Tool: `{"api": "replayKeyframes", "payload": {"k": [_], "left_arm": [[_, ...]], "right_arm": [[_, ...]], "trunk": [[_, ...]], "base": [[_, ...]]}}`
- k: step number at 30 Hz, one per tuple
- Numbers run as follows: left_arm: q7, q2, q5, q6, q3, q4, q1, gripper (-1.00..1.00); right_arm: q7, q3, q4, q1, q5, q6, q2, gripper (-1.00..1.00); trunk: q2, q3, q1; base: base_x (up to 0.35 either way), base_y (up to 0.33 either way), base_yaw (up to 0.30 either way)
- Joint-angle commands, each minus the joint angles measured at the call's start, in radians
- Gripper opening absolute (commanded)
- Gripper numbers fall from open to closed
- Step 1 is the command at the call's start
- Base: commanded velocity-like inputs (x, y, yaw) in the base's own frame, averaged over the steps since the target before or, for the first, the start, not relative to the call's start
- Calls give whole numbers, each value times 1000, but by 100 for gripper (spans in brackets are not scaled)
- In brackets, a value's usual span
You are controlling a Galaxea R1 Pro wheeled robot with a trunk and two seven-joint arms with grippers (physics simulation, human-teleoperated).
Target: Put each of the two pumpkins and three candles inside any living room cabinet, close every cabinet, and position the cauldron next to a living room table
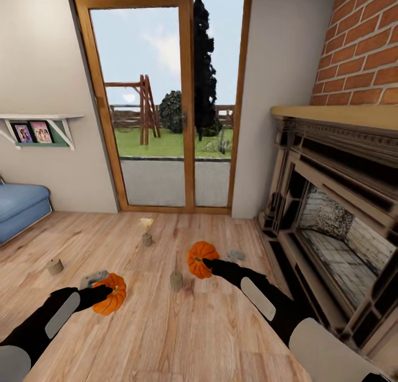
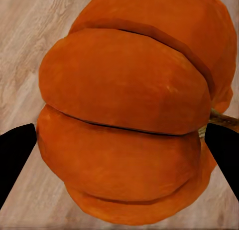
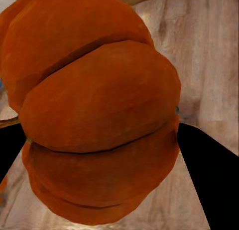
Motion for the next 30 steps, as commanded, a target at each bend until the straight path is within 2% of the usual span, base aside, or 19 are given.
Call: {"api": "replayKeyframes", "payload": {"k": [1, 4, 6, 9, 12, 14, 17, 20, 23, 26, 27, 30], "left_arm": [[10, -1, 7, 1, -6, 10, -1, -100], [11, -16, -2, -18, -8, 106, -1, -100], [12, -38, -3, -64, -11, 165, -1, -100], [12, -90, -31, -148, -26, 281, -1, -100], [13, -134, -70, -184, -32, 324, -1, -100], [15, -155, -81, -214, -33, 354, 0, -100], [14, -164, -86, -281, -34, 405, 0, -100], [16, -179, -84, -329, -34, 429, 0, -100], [65, -206, -88, -346, -34, 478, 0, -100], [169, -250, -92, -351, -35, 500, 1, -100], [208, -260, -92, -352, -35, 505, 1, -100], [243, -273, -87, -367, -35, 509, 1, -100]], "right_arm": [[-31, 6, -5, 23, -5, 1, -1, -100], [-73, 10, -5, 100, 0, -6, -4, -100], [-82, 10, -4, 135, 2, -10, -5, -100], [-92, 10, 1, 200, 3, -31, -6, -100], [-97, 12, 27, 239, 10, -93, -7, -100], [-113, 13, 65, 250, 44, -127, -6, -100], [-147, 14, 100, 253, 96, -142, -3, -100], [-166, 14, 148, 254, 127, -155, 0, -100], [-172, 16, 258, 254, 138, -191, 3, -100], [-173, 17, 336, 255, 149, -232, 5, -100], [-173, 17, 354, 255, 166, -245, 7, -100], [-173, 17, 367, 255, 219, -267, 9, -100]], "trunk": [[-1, -1, 0], [-1, -1, 0], [-1, -1, 0], [-1, -1, 0], [6, 2, -4], [6, 2, -4], [6, 2, -4], [13, 5, -8], [34, 15, -19], [55, 24, -31], [62, 27, -35], [83, 37, -46]], "base": [[0, 0, 0], [0, 0, 0], [0, 0, 0], [0, 0, 0], [0, 0, 0], [0, 0, 0], [0, 0, 0], [0, 0, 0], [0, 0, 0], [0, 0, 0], [0, 0, 0], [0, 0, 0]]}}
